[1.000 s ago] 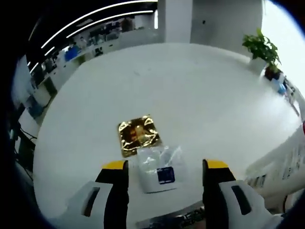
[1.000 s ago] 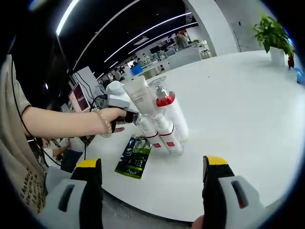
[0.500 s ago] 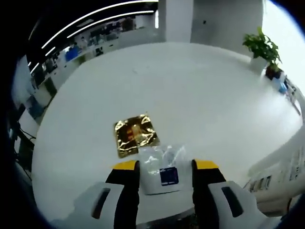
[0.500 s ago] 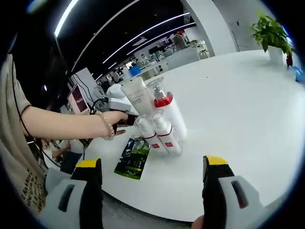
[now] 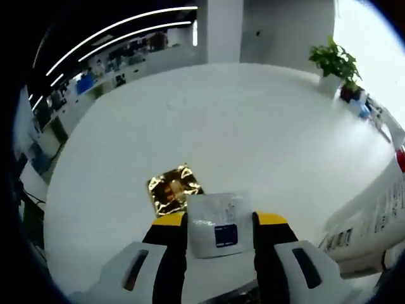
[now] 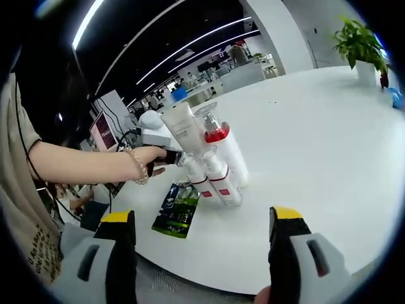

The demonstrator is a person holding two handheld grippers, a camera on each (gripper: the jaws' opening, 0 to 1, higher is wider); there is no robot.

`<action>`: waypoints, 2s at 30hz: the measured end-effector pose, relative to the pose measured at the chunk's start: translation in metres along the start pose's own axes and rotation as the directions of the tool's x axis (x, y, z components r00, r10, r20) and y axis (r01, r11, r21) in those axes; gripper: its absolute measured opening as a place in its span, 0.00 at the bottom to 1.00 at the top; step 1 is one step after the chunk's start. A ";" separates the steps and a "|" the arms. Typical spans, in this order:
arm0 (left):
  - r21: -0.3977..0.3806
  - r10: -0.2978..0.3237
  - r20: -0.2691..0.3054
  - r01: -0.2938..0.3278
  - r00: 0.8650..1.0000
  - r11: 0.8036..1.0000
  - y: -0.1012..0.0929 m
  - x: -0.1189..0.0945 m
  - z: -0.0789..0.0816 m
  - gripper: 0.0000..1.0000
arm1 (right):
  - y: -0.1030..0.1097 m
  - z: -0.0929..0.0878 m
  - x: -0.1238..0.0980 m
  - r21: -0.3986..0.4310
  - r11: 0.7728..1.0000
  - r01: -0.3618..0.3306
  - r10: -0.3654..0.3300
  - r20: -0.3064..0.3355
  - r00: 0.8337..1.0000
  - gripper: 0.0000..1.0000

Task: Arrange the skincare products in the storage area until every visible bottle or jar stands upright without overlapping.

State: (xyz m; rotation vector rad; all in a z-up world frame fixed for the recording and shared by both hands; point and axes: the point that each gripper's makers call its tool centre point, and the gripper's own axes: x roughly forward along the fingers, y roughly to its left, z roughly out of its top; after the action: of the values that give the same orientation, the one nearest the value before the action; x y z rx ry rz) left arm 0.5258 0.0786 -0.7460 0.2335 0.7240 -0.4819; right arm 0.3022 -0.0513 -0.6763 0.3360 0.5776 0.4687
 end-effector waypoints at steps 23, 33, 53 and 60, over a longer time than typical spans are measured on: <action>0.295 -0.204 -0.042 0.207 0.978 0.933 0.021 -0.060 -0.001 0.38 | 0.007 -0.001 0.001 -0.038 0.999 -0.024 0.024 -0.007 1.000 0.87; 0.427 -0.260 -0.118 0.285 0.958 0.858 0.017 -0.084 -0.018 0.38 | 0.009 -0.001 0.001 -0.049 0.998 -0.035 0.034 -0.009 0.999 0.87; 0.436 -0.297 -0.246 0.379 0.923 0.816 0.025 -0.114 -0.070 0.38 | 0.011 -0.003 0.003 -0.059 0.997 -0.053 0.052 -0.023 0.998 0.87; 0.426 -0.309 -0.289 0.411 0.906 0.806 0.026 -0.125 -0.094 0.38 | 0.012 -0.003 0.002 -0.070 0.996 -0.056 0.055 -0.023 0.998 0.87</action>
State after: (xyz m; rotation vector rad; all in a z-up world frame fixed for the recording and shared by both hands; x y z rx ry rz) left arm 0.4038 0.1777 -0.7281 0.6267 0.8497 -1.0218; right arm 0.2985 -0.0394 -0.6742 0.2805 0.5714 0.5453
